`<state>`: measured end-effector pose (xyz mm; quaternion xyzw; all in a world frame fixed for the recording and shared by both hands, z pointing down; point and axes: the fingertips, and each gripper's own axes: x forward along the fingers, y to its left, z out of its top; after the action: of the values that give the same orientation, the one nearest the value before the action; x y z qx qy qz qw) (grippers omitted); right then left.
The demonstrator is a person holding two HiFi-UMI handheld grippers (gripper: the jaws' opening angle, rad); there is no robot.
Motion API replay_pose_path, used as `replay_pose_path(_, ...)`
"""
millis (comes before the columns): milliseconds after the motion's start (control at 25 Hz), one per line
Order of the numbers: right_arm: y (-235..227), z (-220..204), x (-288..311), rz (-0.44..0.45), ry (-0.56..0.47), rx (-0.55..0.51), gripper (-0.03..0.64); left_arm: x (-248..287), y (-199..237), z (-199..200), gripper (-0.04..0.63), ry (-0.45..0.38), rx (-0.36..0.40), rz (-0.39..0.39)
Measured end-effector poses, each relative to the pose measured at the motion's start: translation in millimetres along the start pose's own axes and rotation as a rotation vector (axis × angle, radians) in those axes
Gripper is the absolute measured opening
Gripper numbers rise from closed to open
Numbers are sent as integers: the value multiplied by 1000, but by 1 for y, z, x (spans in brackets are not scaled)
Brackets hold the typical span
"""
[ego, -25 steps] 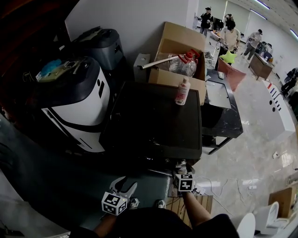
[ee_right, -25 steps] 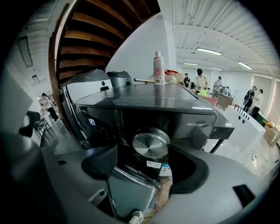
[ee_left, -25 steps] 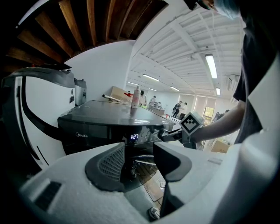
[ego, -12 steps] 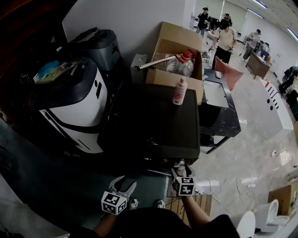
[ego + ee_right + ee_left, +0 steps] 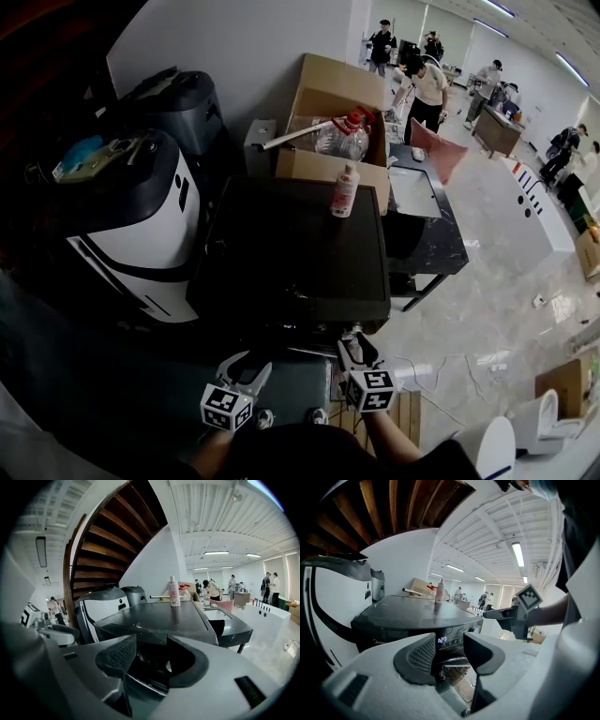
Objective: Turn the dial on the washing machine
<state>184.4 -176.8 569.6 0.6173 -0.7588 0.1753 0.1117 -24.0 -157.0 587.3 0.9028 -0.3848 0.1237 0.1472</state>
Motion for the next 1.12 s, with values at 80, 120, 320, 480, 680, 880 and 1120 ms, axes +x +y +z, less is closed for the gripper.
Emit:
replay_pose_path(80,7,9,-9,-3,-29,2,180,-1,2,8,172,-15,13,-11)
replay_pose_path(120,10,13,-13,-4,-41,1,165,-1,2,12,163,-24,18,-17)
replay_pose_path(320,31,28,-31,5,-90,7,102,-3,3,29,111,-65,48,-50)
replay_pose_path(480,47,35,-40,15,-122,10,59,-8,3,35,67,-97,57,-72)
replay_pose_path(680,61,37,-50,18,-139,15,3,-14,2,37,18,-103,68,-86)
replay_pose_path(880,68,35,-54,3,-143,13,2,-20,4,36,11,-96,72,-102)
replay_pose_path(1120,72,36,-58,-22,-154,-13,0,-26,7,32,11,-85,79,-103)
